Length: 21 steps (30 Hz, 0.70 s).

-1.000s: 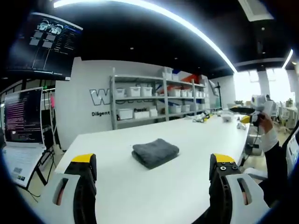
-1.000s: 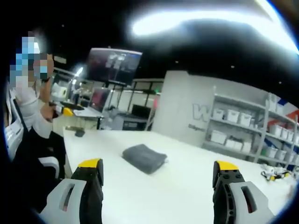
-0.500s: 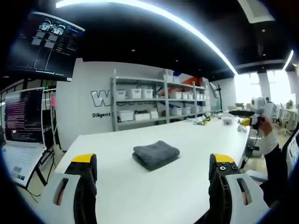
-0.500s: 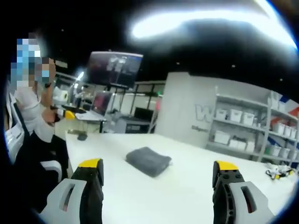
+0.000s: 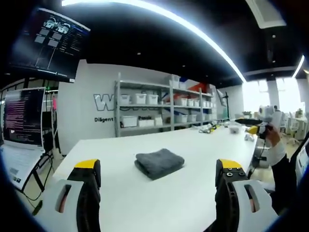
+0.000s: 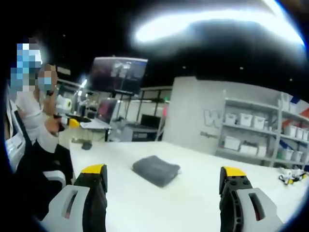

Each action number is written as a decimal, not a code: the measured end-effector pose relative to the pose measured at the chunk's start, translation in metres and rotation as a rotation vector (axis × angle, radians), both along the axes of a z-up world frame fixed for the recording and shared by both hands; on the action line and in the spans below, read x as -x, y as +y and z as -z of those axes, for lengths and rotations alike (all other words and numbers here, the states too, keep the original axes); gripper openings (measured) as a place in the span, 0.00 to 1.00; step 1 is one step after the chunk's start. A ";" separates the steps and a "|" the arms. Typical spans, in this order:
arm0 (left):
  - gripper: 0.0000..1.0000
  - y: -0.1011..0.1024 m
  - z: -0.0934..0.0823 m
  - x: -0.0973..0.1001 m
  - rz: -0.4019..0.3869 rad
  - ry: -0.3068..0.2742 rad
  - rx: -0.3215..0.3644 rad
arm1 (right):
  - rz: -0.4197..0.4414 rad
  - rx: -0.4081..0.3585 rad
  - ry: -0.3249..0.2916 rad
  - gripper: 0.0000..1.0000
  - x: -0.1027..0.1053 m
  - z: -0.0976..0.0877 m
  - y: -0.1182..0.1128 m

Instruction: Open the folded towel by lifting each exposed corner and separating the folded layers until the towel lies flat within the target outline without major curled edges

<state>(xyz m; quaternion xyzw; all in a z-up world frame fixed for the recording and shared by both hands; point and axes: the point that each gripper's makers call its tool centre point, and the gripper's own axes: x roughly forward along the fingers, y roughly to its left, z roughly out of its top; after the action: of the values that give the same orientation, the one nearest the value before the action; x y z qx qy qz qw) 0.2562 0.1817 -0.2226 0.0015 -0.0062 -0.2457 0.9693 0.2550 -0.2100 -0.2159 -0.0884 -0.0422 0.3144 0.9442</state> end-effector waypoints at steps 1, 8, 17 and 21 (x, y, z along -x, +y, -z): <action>0.97 0.000 0.000 0.000 0.000 -0.002 0.004 | 0.000 0.000 0.000 0.97 -0.001 0.000 0.000; 0.96 0.001 -0.005 -0.003 -0.008 -0.025 0.038 | -0.002 0.000 0.000 0.97 -0.007 -0.001 0.001; 0.96 -0.002 -0.010 -0.008 -0.003 -0.035 0.028 | -0.013 0.006 -0.007 0.97 -0.013 -0.003 0.005; 0.96 -0.004 -0.010 -0.010 0.005 -0.037 0.019 | -0.012 0.011 0.002 0.97 -0.018 0.000 0.005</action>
<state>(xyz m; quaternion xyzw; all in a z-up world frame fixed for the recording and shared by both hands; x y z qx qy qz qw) 0.2664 0.1779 -0.2128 -0.0033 -0.0263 -0.2479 0.9684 0.2730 -0.2052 -0.2161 -0.0932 -0.0400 0.3206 0.9418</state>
